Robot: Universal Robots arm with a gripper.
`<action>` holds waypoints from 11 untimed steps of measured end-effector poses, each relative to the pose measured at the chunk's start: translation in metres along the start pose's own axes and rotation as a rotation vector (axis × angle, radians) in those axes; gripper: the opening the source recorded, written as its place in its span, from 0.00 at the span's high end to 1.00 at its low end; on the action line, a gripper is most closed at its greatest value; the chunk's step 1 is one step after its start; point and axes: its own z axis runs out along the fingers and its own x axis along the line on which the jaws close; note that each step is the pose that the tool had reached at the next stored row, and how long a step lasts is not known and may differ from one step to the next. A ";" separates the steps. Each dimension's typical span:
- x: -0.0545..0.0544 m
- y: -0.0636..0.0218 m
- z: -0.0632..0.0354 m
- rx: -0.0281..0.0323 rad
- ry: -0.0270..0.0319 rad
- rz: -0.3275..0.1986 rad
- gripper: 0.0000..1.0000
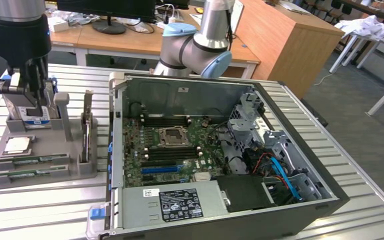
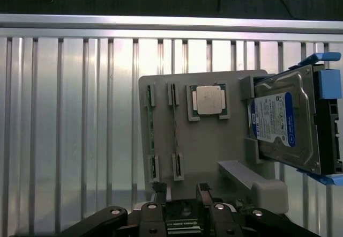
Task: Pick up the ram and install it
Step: 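Pick up the ram and move it above insertion slot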
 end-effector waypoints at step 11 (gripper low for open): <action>0.000 0.0009 0.0031 0.0000 -0.0005 0.000 0.64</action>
